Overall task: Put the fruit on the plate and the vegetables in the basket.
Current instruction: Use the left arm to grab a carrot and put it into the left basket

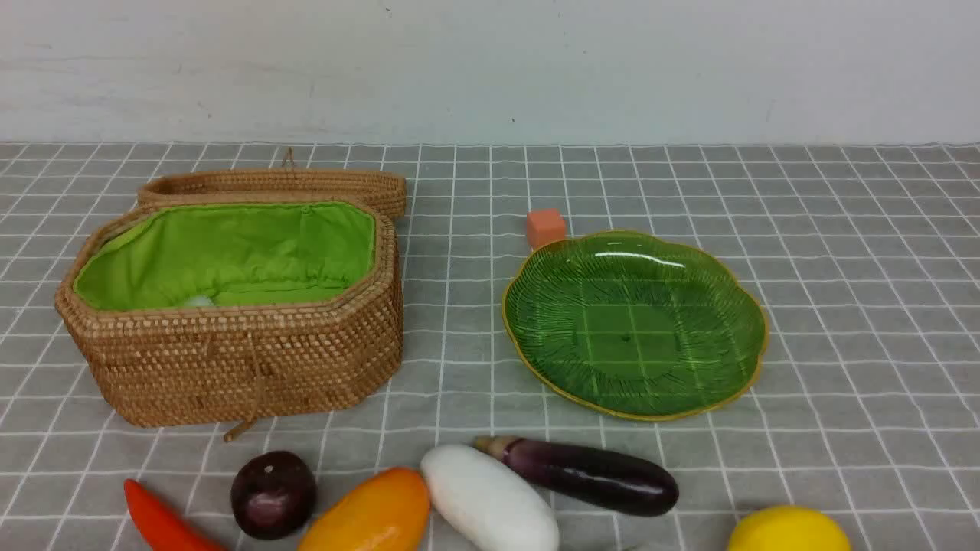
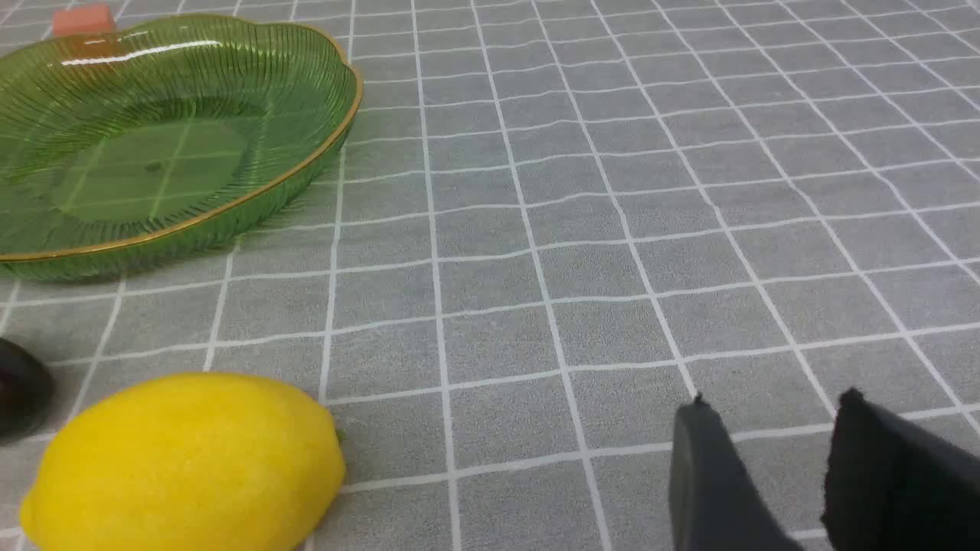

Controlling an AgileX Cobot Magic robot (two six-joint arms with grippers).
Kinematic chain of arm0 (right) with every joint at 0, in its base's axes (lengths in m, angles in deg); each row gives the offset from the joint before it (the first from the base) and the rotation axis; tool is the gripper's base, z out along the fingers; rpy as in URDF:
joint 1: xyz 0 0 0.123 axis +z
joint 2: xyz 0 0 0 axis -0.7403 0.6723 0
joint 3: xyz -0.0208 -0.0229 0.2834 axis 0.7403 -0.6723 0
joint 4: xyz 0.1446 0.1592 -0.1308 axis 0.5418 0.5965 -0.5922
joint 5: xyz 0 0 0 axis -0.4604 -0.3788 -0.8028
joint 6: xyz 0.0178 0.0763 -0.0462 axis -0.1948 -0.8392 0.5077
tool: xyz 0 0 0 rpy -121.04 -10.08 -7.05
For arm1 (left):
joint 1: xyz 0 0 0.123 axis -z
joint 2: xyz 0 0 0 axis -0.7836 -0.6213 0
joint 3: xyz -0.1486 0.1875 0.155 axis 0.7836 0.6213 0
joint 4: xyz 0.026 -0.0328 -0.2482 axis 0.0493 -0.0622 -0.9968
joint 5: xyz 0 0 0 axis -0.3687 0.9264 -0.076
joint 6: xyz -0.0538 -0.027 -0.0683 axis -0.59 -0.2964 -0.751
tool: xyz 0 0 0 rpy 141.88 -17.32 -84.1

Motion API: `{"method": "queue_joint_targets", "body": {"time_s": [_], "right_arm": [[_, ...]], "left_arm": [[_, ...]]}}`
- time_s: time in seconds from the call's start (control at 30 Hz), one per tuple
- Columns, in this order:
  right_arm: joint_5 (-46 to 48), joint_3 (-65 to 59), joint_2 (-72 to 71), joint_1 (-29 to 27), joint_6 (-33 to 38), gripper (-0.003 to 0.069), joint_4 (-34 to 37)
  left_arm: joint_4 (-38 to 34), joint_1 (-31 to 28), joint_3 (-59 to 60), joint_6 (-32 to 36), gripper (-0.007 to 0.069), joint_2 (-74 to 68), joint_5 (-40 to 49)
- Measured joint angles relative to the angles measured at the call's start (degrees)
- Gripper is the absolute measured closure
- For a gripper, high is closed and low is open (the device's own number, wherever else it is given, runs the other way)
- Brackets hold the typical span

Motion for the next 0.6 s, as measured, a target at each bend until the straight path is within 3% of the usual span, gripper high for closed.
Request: {"method": "queue_joint_targets", "body": {"time_s": [0.6], "right_arm": [[0.00,0.00,0.00,0.00,0.00,0.0418,0.00]], "left_arm": [[1.07,0.00,0.00,0.00,0.0386,0.00,-0.49]]}}
